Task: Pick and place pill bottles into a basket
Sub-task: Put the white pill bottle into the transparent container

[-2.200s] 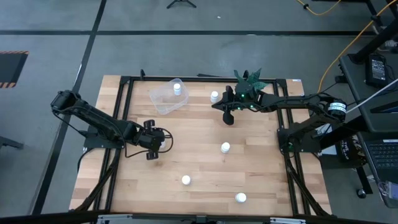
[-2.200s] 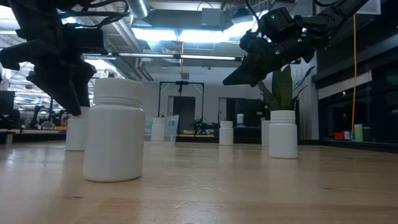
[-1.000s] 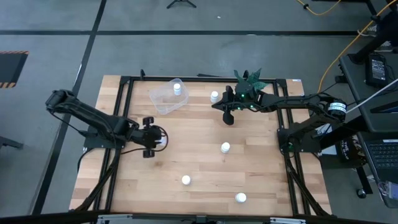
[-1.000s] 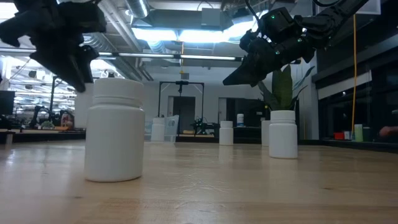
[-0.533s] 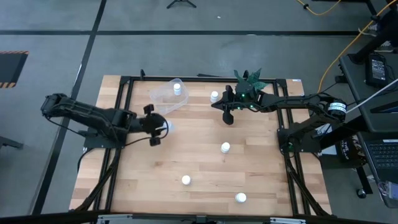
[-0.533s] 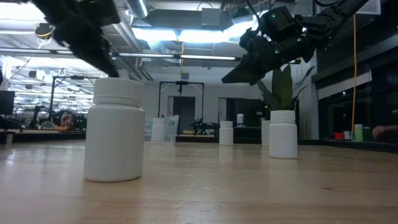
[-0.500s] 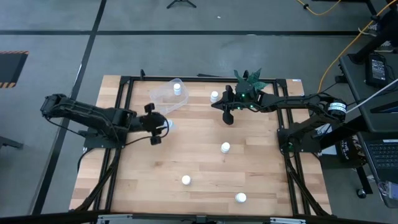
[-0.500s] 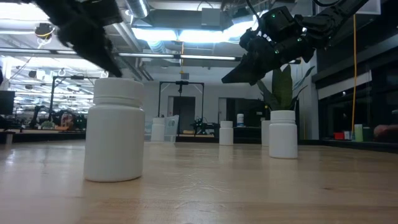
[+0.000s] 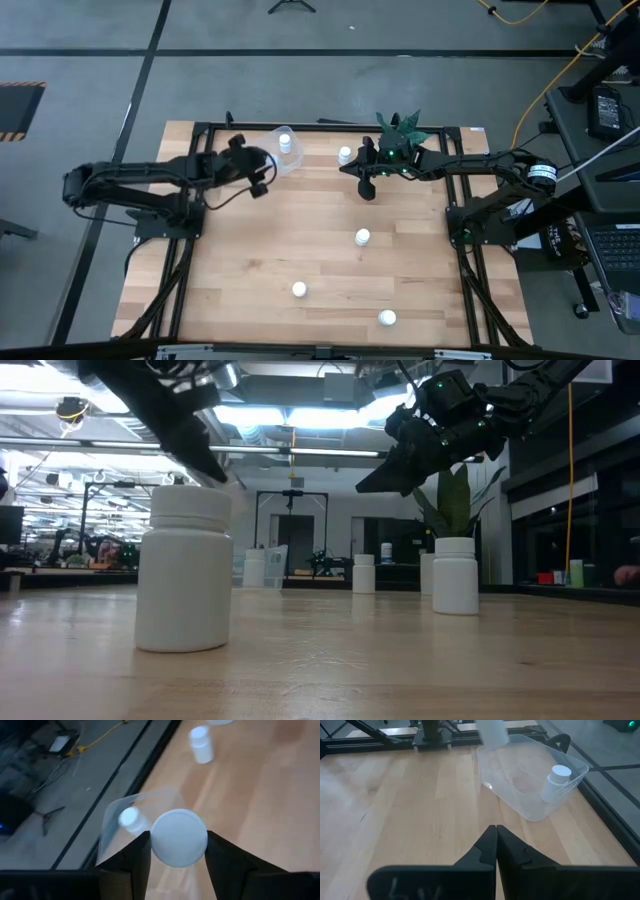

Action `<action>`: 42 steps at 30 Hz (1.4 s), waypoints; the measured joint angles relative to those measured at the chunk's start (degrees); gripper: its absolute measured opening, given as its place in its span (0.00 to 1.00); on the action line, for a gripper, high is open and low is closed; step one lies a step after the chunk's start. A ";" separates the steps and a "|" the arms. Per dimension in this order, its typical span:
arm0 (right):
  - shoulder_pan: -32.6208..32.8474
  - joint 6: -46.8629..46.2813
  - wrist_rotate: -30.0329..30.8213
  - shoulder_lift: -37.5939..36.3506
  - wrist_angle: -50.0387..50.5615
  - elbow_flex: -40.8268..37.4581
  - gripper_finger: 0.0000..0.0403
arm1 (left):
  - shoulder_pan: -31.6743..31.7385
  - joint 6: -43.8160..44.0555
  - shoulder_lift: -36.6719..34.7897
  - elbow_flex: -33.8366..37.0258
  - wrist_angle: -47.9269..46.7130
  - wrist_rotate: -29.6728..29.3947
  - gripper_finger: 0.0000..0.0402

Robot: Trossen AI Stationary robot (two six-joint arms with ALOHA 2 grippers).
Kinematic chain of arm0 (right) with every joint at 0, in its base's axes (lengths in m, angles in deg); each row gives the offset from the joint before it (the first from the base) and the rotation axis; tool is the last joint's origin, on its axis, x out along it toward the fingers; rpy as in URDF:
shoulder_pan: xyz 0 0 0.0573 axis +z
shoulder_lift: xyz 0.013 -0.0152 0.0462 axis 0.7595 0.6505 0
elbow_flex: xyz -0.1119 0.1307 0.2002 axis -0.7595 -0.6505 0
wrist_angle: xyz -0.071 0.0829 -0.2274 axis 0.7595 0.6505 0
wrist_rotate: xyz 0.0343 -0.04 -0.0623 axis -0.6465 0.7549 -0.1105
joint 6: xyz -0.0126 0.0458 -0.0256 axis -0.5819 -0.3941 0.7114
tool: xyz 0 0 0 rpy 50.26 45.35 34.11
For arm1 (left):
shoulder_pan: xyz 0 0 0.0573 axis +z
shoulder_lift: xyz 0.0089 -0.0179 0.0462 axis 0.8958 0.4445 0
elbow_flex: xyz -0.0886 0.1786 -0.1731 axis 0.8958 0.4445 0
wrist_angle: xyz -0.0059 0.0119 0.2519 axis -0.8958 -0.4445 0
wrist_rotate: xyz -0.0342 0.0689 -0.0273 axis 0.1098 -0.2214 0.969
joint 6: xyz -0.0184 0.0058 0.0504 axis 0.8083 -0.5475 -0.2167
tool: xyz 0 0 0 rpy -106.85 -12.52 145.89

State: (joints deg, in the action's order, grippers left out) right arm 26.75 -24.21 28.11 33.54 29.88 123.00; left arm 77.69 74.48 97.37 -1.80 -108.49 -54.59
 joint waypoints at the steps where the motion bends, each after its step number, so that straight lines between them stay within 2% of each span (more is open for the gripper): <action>1: -0.02 0.00 0.00 0.00 0.00 0.00 0.02 | 1.26 -0.07 0.00 0.00 -0.03 0.30 0.39; 8: 0.00 0.00 0.00 0.00 0.02 0.00 0.02 | 8.63 -0.33 1.03 0.00 0.12 7.24 0.39; 14: -0.02 -0.02 0.01 0.00 0.02 0.00 0.02 | 13.84 -1.62 6.70 0.02 1.66 10.98 0.39; 22: -0.01 -0.02 0.00 0.00 0.04 0.00 0.02 | 17.78 -5.36 11.93 0.02 3.14 8.91 0.39; 29: 0.00 -0.02 0.00 0.00 0.02 0.00 0.02 | 21.11 -5.59 13.22 -3.93 2.73 11.83 0.39; 34: -0.02 -0.02 0.00 0.00 0.03 0.00 0.02 | 23.24 -4.53 15.06 -5.29 2.51 17.97 0.39; 42: -0.02 -0.02 0.02 0.00 0.02 0.00 0.02 | 24.40 -4.90 19.36 -5.31 2.36 16.36 0.39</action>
State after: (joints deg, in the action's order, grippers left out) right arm 26.73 -24.23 28.13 33.54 29.91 123.00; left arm 102.09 69.58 116.73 -7.11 -106.13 -38.22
